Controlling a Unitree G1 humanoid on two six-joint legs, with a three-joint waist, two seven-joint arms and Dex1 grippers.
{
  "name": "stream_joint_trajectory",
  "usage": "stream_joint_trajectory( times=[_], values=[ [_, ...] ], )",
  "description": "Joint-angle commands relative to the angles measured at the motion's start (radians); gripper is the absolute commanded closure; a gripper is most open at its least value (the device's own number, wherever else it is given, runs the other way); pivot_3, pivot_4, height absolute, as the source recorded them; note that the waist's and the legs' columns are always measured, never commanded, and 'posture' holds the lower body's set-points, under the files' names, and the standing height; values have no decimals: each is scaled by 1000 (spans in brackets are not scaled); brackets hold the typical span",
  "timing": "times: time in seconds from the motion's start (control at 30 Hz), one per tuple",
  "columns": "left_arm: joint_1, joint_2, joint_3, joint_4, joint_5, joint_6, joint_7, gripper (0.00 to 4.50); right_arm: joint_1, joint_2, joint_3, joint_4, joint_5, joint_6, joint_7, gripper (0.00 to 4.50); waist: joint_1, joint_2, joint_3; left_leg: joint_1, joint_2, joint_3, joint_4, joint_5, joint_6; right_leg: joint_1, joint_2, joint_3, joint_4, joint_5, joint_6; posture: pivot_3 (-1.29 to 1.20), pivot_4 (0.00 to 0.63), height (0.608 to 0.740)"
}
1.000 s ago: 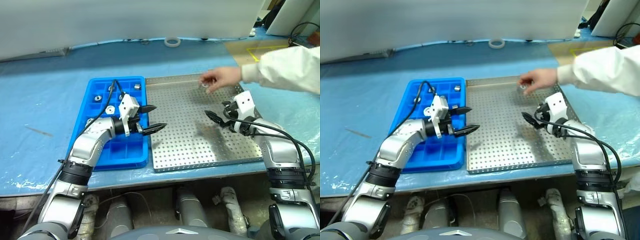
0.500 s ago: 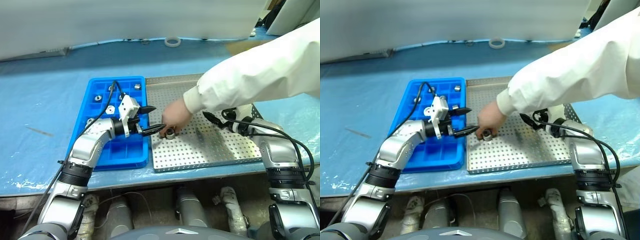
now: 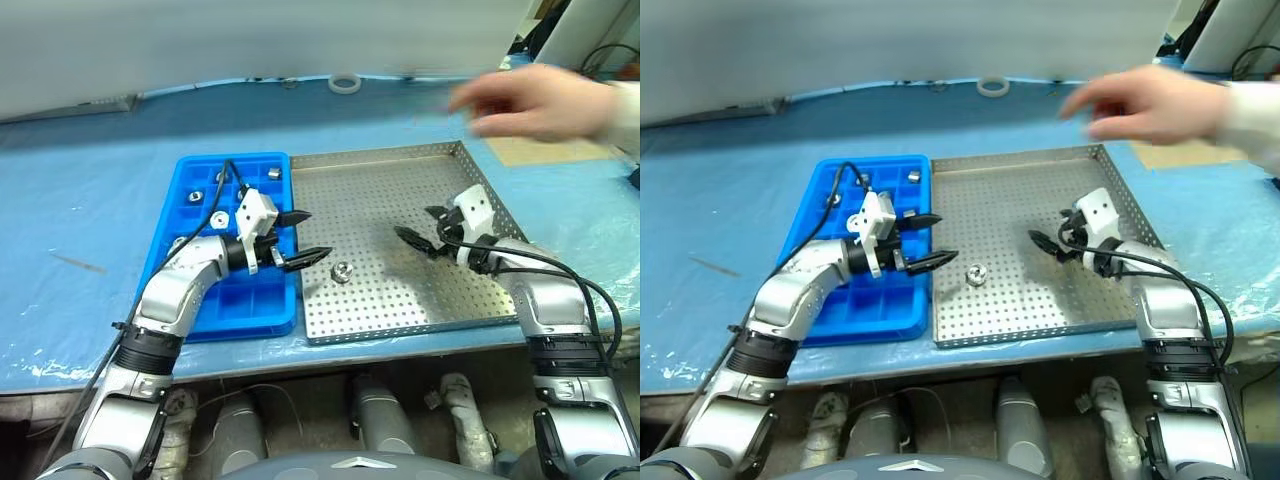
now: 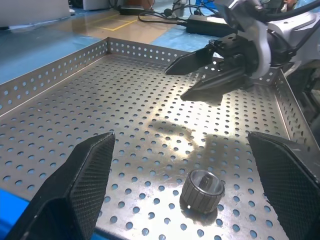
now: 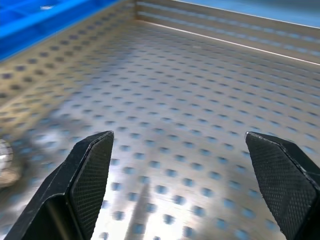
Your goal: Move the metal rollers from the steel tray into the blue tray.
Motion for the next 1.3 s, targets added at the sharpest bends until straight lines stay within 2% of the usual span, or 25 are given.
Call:
stream_joint_trajectory(
  times=[0.03,0.3,0.53,0.63,0.8,0.97,1.07,1.3],
  values=[
    [35,20,41,-84,-17,14,32,0,-32,13,51,-68,72,8,100,67,3,0,0,0,0,0,0,0,0,0,0,0,0,0,0,-271,150,740],
    [135,41,107,-194,-44,54,106,0,-85,15,171,-31,94,50,248,67,42,0,0,0,1,0,0,0,0,0,0,0,0,0,0,-150,150,740],
    [219,64,144,-261,-48,60,147,0,-111,-8,329,103,-67,-58,290,67,81,0,0,0,1,0,-1,0,-1,1,0,2,0,0,0,-81,150,740],
    [232,64,160,-283,-61,65,167,0,-123,-16,372,167,-138,-125,290,1063,88,0,0,0,1,0,-1,0,-1,1,-1,3,0,0,0,-60,150,740],
    [251,82,186,-313,-71,74,189,0,-170,29,315,205,-86,-164,304,2760,91,-1,0,1,1,0,-1,0,-1,1,0,4,0,0,0,-24,150,740],
    [293,82,229,-371,-109,96,225,0,-271,130,170,207,71,-100,287,2829,91,-2,0,-1,2,0,-1,0,-1,-2,0,4,1,0,-1,44,150,740],
    [355,89,259,-423,-101,94,265,0,-356,196,137,247,128,-82,305,2829,94,-2,0,-2,2,0,-2,1,-2,-3,0,4,3,3,-6,105,150,740],
    [527,96,376,-578,-128,117,358,0,-476,314,233,471,21,-224,352,2829,148,-4,0,-2,12,-2,-7,3,-7,-3,6,-4,2,-2,-16,276,150,740]
  ],
)
